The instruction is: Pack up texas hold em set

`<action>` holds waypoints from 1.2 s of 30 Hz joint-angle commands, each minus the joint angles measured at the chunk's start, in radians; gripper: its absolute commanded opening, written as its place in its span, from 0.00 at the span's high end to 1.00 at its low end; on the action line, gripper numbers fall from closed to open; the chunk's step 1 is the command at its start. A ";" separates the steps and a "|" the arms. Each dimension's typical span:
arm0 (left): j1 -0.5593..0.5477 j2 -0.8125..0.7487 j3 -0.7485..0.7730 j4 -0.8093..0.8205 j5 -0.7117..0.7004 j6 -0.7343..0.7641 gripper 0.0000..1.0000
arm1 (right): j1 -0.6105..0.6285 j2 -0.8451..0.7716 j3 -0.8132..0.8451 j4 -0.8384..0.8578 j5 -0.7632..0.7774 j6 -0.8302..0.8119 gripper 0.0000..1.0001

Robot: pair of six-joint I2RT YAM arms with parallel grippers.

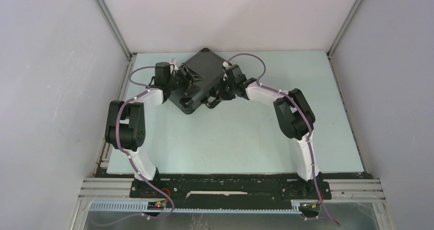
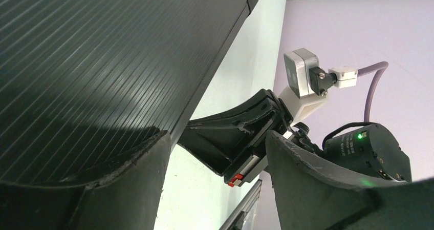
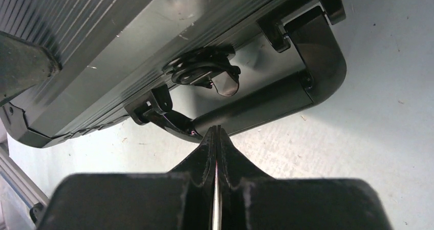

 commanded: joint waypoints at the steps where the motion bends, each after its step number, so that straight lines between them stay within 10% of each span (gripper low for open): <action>1: -0.008 0.010 -0.064 -0.151 0.000 0.010 0.24 | 0.016 0.006 0.057 0.013 0.045 -0.023 0.98; 36: -0.010 -0.021 -0.080 -0.112 -0.008 0.007 0.25 | 0.021 0.281 0.376 -0.287 0.167 0.121 1.00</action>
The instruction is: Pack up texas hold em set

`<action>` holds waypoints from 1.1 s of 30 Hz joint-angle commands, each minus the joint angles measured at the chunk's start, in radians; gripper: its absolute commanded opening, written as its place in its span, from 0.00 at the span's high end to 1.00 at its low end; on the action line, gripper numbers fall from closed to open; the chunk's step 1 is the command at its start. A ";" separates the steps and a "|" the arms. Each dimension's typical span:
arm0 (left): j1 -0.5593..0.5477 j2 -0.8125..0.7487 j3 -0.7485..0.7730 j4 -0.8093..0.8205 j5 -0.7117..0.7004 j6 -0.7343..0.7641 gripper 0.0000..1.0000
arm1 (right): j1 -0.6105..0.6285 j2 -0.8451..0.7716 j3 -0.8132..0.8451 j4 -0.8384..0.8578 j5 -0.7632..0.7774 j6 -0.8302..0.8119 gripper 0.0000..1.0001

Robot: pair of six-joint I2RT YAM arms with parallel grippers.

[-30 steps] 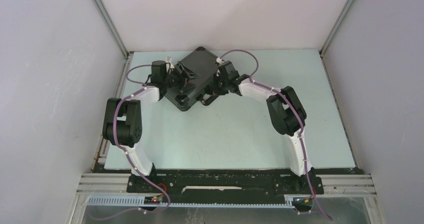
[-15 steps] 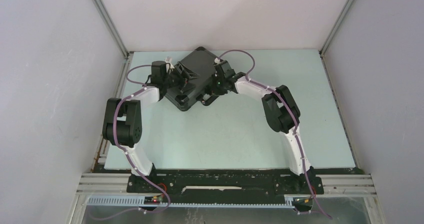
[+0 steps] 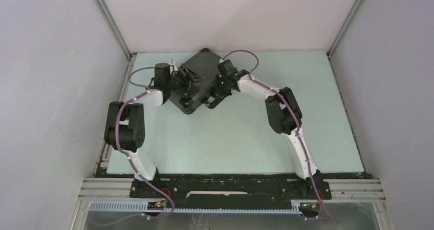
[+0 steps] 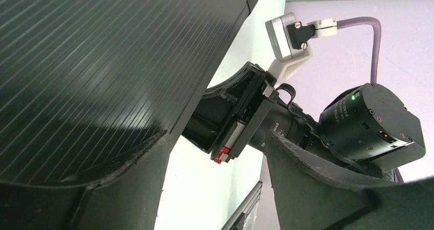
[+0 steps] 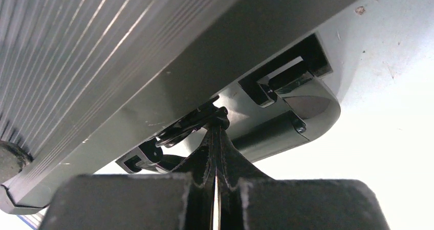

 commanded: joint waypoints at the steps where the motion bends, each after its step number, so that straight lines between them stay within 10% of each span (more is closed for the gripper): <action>1: -0.010 -0.009 -0.055 -0.137 0.000 0.015 0.25 | 0.010 0.076 0.021 0.001 0.095 0.081 1.00; 18: -0.010 -0.044 -0.073 -0.114 0.013 -0.006 0.25 | 0.039 0.137 0.141 -0.088 0.221 0.356 1.00; 33: -0.009 -0.051 -0.095 -0.071 0.034 -0.040 0.25 | 0.023 0.137 0.026 0.254 0.149 0.617 1.00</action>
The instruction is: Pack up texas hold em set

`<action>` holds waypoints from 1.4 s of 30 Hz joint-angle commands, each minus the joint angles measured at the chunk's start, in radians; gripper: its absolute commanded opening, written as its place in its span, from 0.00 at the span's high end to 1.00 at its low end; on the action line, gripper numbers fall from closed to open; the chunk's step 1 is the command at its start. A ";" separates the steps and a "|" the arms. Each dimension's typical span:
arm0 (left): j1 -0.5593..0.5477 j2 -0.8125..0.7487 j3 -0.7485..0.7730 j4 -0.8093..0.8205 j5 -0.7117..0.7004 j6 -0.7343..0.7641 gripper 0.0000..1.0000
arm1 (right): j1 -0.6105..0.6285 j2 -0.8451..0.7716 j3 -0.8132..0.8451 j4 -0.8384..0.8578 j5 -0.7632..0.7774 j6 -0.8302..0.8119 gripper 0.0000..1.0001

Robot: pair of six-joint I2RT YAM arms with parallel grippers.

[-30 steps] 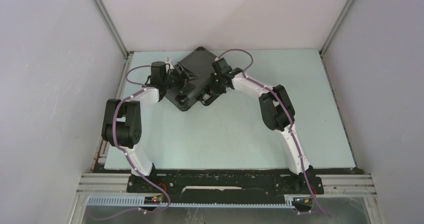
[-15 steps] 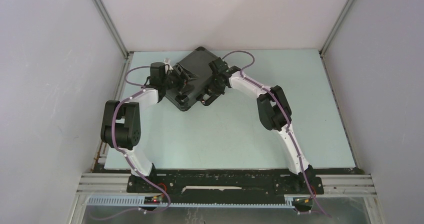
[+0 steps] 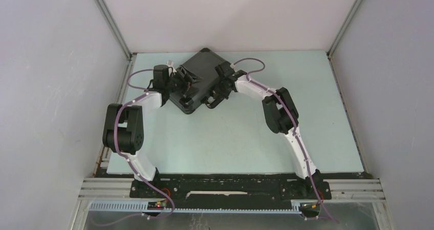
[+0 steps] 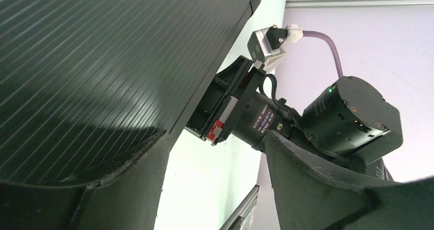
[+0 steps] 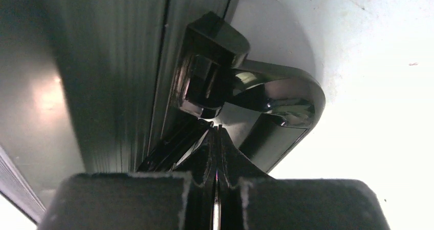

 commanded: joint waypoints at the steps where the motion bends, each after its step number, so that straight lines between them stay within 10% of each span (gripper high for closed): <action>1: -0.014 -0.015 -0.051 -0.086 0.054 -0.015 0.25 | 0.008 0.071 -0.077 0.407 -0.004 0.142 1.00; 12: -0.015 -0.122 -0.038 -0.104 0.014 0.056 0.24 | -0.047 -0.235 -0.332 0.628 -0.066 -0.083 0.84; 18: -0.063 -0.229 0.056 -0.273 -0.067 0.245 0.23 | -0.090 -0.561 -0.477 0.472 0.009 -0.321 0.74; 26: -0.224 -0.443 0.110 -0.346 -0.187 0.475 0.12 | -0.033 -1.006 -0.848 0.325 0.023 -0.614 0.22; 32: -0.379 -0.628 0.078 -0.336 -0.315 0.633 0.04 | 0.111 -1.414 -1.026 0.187 0.127 -0.632 0.02; 42: -0.491 -0.884 0.117 -0.385 -0.403 0.681 0.03 | 0.171 -1.927 -1.024 -0.121 0.064 -0.612 0.00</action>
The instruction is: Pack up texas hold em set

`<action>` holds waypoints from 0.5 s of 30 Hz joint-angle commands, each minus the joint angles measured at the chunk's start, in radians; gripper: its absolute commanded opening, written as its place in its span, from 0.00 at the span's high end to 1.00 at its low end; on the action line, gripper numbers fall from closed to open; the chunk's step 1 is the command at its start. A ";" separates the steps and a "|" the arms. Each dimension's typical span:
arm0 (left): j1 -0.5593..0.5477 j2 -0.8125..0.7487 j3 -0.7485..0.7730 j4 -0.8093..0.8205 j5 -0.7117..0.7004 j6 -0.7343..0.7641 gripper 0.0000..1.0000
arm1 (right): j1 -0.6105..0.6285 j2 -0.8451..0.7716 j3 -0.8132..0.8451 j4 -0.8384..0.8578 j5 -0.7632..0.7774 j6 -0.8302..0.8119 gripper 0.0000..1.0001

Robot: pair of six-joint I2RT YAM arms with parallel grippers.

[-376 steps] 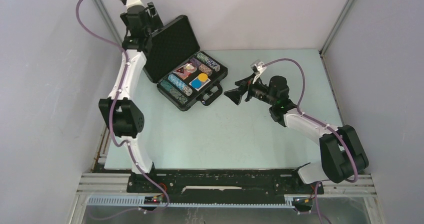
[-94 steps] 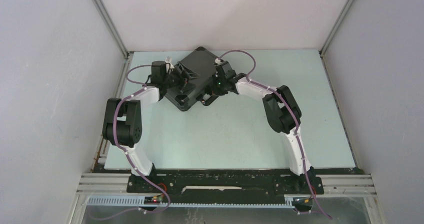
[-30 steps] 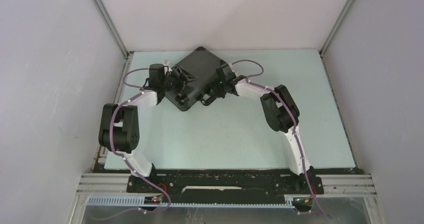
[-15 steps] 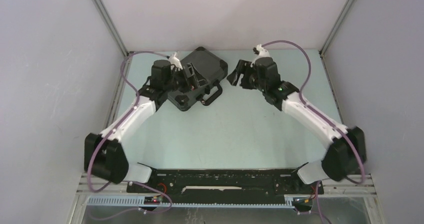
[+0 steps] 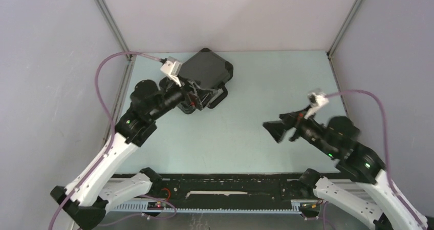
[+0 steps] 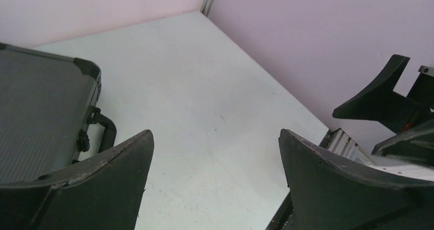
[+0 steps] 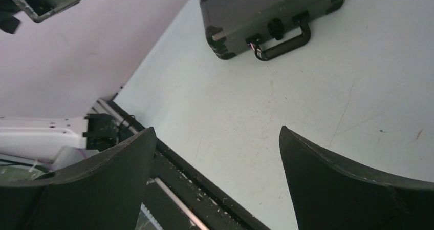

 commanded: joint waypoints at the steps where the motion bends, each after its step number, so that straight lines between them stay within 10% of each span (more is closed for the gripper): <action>1: -0.017 -0.140 0.100 -0.059 -0.039 -0.014 0.02 | 0.013 -0.154 0.050 -0.168 -0.004 0.001 0.00; 15: -0.017 -0.505 0.166 -0.214 -0.205 -0.086 0.00 | 0.013 -0.318 0.108 -0.057 0.114 0.017 0.01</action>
